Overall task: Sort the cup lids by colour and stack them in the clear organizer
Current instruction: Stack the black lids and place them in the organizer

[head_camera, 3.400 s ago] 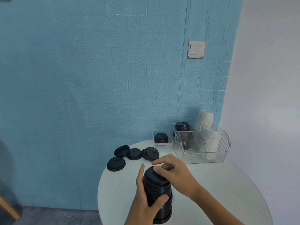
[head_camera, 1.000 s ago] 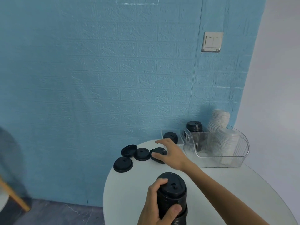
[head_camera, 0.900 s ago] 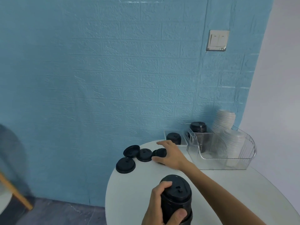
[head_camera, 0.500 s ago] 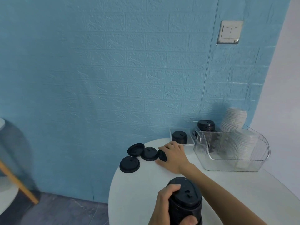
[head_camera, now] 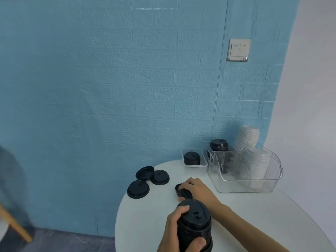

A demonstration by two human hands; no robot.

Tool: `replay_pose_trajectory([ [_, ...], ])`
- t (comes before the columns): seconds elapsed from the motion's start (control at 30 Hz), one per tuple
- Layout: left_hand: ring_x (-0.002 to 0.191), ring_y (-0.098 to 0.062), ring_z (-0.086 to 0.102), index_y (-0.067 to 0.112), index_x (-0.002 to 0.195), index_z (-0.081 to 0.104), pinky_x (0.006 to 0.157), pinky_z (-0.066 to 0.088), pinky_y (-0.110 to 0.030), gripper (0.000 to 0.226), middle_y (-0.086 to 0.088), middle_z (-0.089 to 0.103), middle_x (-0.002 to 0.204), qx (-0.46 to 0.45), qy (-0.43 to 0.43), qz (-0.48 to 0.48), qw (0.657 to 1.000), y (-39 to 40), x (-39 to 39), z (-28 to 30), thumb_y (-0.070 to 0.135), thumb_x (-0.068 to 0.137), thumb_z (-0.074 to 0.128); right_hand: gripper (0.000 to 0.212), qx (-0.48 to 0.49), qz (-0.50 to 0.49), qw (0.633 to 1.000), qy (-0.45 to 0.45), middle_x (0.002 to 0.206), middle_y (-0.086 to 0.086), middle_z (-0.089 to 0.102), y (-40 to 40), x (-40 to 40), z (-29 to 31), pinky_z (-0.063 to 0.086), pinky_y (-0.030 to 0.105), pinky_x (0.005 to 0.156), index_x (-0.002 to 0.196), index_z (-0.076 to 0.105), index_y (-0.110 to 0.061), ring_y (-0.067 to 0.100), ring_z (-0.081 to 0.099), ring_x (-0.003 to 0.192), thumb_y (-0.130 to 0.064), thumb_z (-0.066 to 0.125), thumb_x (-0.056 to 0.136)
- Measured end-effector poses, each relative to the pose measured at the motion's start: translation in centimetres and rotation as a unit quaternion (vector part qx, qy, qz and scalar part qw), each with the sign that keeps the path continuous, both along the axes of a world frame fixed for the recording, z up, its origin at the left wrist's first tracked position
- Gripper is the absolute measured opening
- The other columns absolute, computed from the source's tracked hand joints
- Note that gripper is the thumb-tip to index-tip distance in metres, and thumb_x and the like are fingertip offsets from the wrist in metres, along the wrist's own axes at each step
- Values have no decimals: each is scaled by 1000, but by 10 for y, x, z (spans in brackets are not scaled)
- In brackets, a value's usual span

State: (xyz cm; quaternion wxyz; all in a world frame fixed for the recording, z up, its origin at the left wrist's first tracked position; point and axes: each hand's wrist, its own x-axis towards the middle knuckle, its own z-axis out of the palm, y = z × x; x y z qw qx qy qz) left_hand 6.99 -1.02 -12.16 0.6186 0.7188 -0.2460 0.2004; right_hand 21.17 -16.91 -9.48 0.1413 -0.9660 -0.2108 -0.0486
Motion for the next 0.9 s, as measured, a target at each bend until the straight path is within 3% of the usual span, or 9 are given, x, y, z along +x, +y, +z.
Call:
replay_pose_trajectory([
  [0.07,126,-10,61,52,130,48,97,49,-18,64,19,58,138,5,-7,23,1000,-1,3,-3,70,74,76,58,-11,19,1000,-2,125,-12,49,-13,-22,1,41,29,101,127,55,-42,14,43,115,-67,35,79],
  [0.17,125,-5,61,61,126,45,96,49,-18,67,28,53,138,1,18,-13,1000,3,-2,1,78,68,74,41,-21,29,999,-25,119,-20,49,-28,-55,1,41,24,96,124,55,-44,7,43,111,-52,46,85],
  [0.27,124,-2,60,66,123,42,96,49,-17,69,33,50,138,1,39,-16,999,6,-6,4,83,63,72,42,10,15,1000,-25,114,-21,49,-38,-80,4,40,21,94,119,59,-40,6,44,108,-52,43,82],
  [0.37,124,1,59,68,123,40,94,47,-14,72,36,48,137,4,57,-14,998,7,-9,6,87,60,70,43,86,2,996,0,110,-23,52,-46,-88,7,43,22,93,113,62,-39,3,50,104,-58,40,83],
  [0.47,123,1,59,69,121,41,94,46,-12,70,34,51,135,5,65,-14,998,6,-11,7,86,59,72,20,235,-18,970,60,94,-17,62,-46,-82,15,47,27,82,100,66,-32,5,58,86,-48,54,94],
  [0.57,122,-2,60,69,120,43,95,47,-12,69,15,60,135,5,66,-17,998,6,-10,8,84,60,74,18,333,-56,926,168,83,-6,66,-42,-69,31,47,34,77,85,67,-24,13,59,78,-36,62,97],
  [0.67,119,-2,62,69,117,45,92,48,-12,72,7,58,137,-4,74,-18,997,5,-9,7,86,53,75,26,335,-135,914,186,99,4,70,-43,-60,42,56,42,81,93,70,-23,20,65,85,-48,62,93],
  [0.77,117,1,62,70,114,46,90,48,-11,73,13,60,132,-10,75,-8,997,4,-7,5,88,49,74,30,336,-214,901,174,104,6,65,-43,-54,50,59,34,56,101,67,-23,29,70,80,-52,58,97],
  [0.9,114,4,62,50,127,49,88,47,-9,85,17,63,129,-13,84,-13,996,3,-7,5,75,52,81,39,139,-265,954,-11,94,-3,64,-40,-54,50,50,33,70,93,57,-27,21,64,84,-65,49,94],
])
